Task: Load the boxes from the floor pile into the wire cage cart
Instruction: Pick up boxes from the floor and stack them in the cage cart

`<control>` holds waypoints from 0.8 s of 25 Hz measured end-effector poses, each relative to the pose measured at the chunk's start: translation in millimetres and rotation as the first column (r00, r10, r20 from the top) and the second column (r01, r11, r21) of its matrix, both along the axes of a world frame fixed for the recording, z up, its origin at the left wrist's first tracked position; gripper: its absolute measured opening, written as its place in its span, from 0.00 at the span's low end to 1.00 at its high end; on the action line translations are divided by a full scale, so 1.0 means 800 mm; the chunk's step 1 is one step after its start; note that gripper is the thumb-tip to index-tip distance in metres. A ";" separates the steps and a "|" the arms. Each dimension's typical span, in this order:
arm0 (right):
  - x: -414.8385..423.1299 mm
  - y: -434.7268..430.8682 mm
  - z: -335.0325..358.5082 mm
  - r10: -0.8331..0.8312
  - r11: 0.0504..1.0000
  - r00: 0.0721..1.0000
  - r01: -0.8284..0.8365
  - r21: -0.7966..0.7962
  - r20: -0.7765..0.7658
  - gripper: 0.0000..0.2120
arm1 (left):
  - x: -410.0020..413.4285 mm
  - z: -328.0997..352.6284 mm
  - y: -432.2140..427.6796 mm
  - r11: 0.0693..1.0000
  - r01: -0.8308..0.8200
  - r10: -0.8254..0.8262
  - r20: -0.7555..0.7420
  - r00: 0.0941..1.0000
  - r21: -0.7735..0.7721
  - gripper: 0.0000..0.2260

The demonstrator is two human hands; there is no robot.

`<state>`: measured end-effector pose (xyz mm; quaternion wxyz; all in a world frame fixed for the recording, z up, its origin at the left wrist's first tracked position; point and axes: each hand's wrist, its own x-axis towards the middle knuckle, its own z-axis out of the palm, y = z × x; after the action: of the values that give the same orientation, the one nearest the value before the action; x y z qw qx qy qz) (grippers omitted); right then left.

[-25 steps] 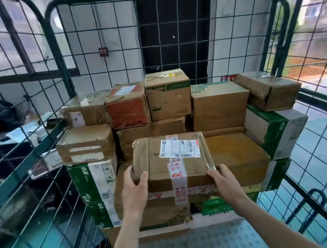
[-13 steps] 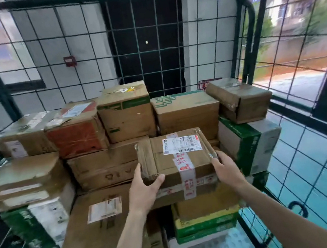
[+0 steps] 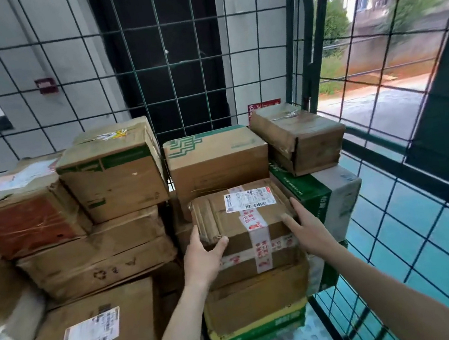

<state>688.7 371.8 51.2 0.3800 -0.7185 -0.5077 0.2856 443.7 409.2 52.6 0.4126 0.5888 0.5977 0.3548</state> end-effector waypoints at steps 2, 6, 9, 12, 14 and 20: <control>0.008 0.006 -0.006 -0.029 0.999 0.983 0.023 0.037 0.180 0.30 | 0.014 -0.004 0.008 1.000 -0.016 0.016 -0.002 1.000 0.000 0.38; 0.020 0.013 -0.023 -0.052 0.998 0.840 0.058 0.006 0.540 0.32 | 0.035 -0.011 0.019 0.999 -0.047 0.048 -0.048 0.998 0.022 0.39; 0.025 0.023 -0.021 -0.088 0.995 0.736 0.095 0.027 0.671 0.32 | 0.038 -0.017 0.025 0.998 -0.058 0.059 -0.066 0.996 0.021 0.40; 0.036 0.039 -0.017 -0.044 0.995 0.783 0.088 -0.041 0.620 0.33 | 0.045 -0.018 0.031 0.997 -0.066 0.069 -0.104 0.992 0.029 0.40; 0.043 0.045 -0.019 -0.012 0.996 0.790 0.067 -0.067 0.613 0.33 | 0.048 -0.016 0.032 0.997 -0.068 0.070 -0.104 0.992 0.023 0.40; 0.045 0.042 -0.014 0.010 0.996 0.796 0.046 -0.077 0.606 0.34 | 0.043 -0.012 0.032 0.999 -0.038 0.037 -0.103 0.994 -0.012 0.39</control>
<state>724.4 405.7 39.9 0.1685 -0.7929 -0.5825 0.0596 478.4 435.2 43.1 0.3786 0.5921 0.6315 0.3274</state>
